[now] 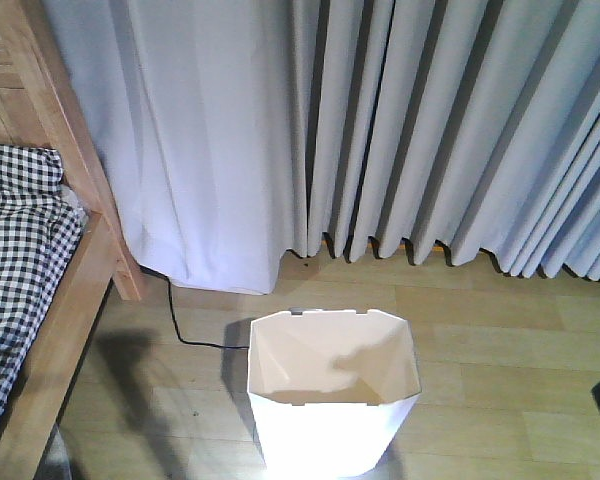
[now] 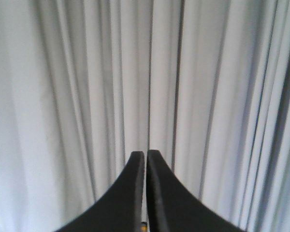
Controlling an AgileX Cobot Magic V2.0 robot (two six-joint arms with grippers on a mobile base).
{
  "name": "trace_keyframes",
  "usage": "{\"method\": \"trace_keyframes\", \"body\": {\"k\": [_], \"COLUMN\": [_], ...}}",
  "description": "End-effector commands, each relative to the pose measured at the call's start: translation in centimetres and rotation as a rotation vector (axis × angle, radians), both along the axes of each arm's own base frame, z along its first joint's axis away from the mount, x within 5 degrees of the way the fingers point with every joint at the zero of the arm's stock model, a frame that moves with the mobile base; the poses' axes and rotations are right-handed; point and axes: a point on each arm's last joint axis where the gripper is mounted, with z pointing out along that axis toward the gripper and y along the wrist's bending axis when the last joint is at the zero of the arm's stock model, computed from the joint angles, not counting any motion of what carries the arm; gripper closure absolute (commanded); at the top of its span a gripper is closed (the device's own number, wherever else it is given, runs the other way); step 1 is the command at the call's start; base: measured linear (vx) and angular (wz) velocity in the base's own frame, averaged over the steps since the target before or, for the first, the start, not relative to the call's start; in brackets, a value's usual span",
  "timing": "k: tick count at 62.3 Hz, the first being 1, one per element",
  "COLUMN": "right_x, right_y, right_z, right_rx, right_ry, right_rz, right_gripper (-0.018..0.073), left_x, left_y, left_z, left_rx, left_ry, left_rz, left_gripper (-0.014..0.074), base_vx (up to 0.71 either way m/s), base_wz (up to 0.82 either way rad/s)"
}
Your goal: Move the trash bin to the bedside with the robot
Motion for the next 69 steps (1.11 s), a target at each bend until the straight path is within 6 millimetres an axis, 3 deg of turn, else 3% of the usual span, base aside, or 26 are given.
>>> {"method": "trace_keyframes", "body": {"k": [1,13,69], "right_x": [-0.37,-1.13,-1.11], "right_y": [-0.1,-0.15,-0.15], "right_z": [0.44,0.01,-0.12], "right_rx": [-0.017,-0.02,-0.02], "right_ry": [-0.118,-0.135,-0.12], "right_rz": [-0.012,-0.031,-0.031], "right_gripper": [0.057,0.057,0.057], "left_x": [0.06,0.06,0.06], "left_y": [-0.04,-0.04,-0.04], "left_z": [-0.17,-0.17,-0.17], "left_rx": [-0.014,-0.014,-0.014], "left_ry": [-0.06,-0.06,-0.06], "left_rz": [-0.007,-0.007,-0.007], "left_gripper": [0.0602,0.0602,0.0602], "base_vx": [0.0,0.0,0.0], "base_wz": [0.0,0.0,0.0]}}
